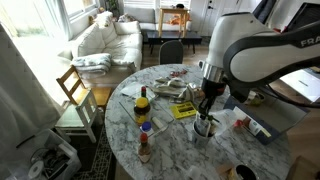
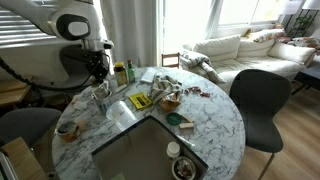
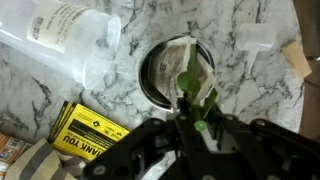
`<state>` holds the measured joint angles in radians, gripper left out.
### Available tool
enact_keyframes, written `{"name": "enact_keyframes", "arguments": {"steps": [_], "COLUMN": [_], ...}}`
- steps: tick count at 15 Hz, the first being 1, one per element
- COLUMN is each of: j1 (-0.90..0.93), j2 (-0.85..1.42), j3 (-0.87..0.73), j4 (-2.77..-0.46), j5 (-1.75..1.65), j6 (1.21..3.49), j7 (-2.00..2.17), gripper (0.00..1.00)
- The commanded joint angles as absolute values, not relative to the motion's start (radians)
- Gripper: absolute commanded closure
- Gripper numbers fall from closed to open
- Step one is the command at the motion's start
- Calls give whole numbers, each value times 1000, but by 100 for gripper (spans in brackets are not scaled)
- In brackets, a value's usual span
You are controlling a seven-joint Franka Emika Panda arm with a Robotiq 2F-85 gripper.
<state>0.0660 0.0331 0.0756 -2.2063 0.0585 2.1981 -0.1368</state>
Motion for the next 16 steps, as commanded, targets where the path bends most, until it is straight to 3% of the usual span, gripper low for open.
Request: {"name": "enact_keyframes", "arguments": {"steps": [1,9,10,11,13,16], "j1": [68,73,75,75,77,84], "j2": [59,124,122,117,91,56], "j3": [74,76,76,76,78,80], "j4": [-2249,-2249,-2246,-2245,-2241,-2225], "j5": [45,30,27,24,25,-9], "j6": [2262,2296,2294,2291,2278,2262], "j7": [-94,-38,-29,-20,-16,-1], "gripper": [95,95,87,54,48,24]}}
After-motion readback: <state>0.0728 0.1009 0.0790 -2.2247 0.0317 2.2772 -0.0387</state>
